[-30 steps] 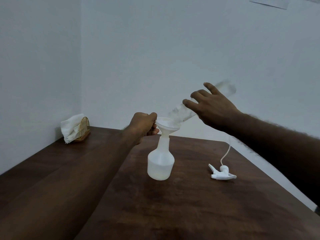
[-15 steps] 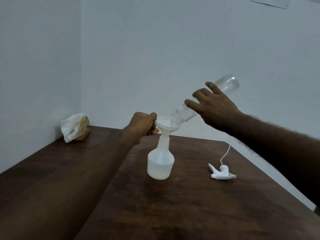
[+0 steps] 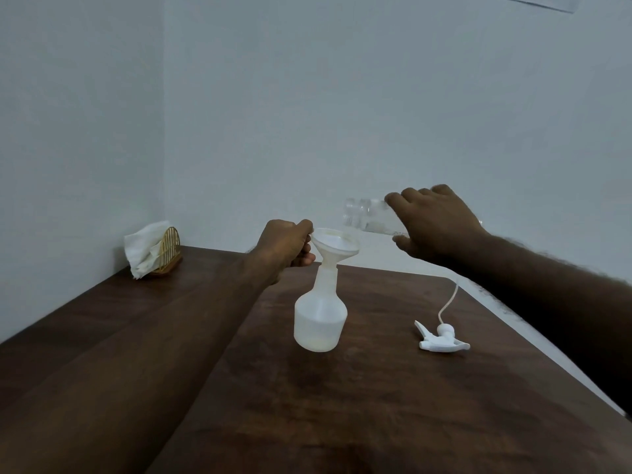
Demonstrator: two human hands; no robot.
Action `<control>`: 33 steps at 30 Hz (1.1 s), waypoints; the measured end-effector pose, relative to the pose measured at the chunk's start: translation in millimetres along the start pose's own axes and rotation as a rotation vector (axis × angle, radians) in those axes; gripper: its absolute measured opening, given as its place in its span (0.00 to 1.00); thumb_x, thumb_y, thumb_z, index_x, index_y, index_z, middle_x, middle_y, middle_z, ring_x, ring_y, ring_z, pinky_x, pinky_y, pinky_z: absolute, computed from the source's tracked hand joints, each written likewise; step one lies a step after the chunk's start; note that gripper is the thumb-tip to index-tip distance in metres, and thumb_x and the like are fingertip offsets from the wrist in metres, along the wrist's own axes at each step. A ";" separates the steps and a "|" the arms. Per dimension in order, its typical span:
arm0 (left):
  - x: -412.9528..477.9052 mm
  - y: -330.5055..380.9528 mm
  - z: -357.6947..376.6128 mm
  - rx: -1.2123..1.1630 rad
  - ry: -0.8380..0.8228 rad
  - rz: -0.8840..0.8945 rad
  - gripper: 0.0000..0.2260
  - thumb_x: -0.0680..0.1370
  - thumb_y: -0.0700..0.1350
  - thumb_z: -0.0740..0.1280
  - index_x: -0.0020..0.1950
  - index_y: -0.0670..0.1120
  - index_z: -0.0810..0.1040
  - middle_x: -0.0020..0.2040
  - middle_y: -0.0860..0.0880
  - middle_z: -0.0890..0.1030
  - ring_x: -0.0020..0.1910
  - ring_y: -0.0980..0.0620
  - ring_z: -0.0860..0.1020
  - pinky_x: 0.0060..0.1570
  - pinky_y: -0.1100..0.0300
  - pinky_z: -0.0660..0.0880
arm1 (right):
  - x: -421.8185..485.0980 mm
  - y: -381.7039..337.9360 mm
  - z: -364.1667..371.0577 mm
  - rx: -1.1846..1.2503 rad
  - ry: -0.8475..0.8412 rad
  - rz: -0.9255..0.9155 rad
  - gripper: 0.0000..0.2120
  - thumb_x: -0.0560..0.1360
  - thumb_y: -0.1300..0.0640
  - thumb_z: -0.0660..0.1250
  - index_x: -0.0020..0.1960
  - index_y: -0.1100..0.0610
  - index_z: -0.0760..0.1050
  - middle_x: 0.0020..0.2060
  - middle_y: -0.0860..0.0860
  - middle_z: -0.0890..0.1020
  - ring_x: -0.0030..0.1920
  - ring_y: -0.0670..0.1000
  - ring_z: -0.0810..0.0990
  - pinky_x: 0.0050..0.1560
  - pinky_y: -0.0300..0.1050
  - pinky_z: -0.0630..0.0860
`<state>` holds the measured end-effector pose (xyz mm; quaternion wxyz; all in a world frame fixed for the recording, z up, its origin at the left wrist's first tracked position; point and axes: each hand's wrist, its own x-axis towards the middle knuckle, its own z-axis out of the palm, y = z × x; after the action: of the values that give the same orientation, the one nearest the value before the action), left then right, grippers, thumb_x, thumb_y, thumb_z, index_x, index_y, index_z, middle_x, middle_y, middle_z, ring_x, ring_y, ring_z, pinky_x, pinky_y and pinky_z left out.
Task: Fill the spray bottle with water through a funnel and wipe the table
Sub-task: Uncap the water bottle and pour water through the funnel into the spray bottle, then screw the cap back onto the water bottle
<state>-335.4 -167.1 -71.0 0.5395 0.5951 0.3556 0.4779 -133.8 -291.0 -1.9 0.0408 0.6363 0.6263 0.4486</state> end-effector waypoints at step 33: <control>4.7 -139.5 -126.8 1.077 0.127 -0.052 0.42 0.64 0.66 0.70 0.71 0.44 0.67 0.68 0.43 0.70 0.64 0.43 0.72 0.60 0.51 0.70 | -2.4 -203.7 4.1 1.597 -0.080 0.311 0.28 0.67 0.51 0.79 0.59 0.54 0.68 0.46 0.47 0.81 0.45 0.43 0.82 0.45 0.38 0.79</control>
<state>-442.0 -101.3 -212.1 0.1473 0.7484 0.5966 0.2494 -285.7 -247.7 -130.7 -0.4656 0.5687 0.6599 -0.1557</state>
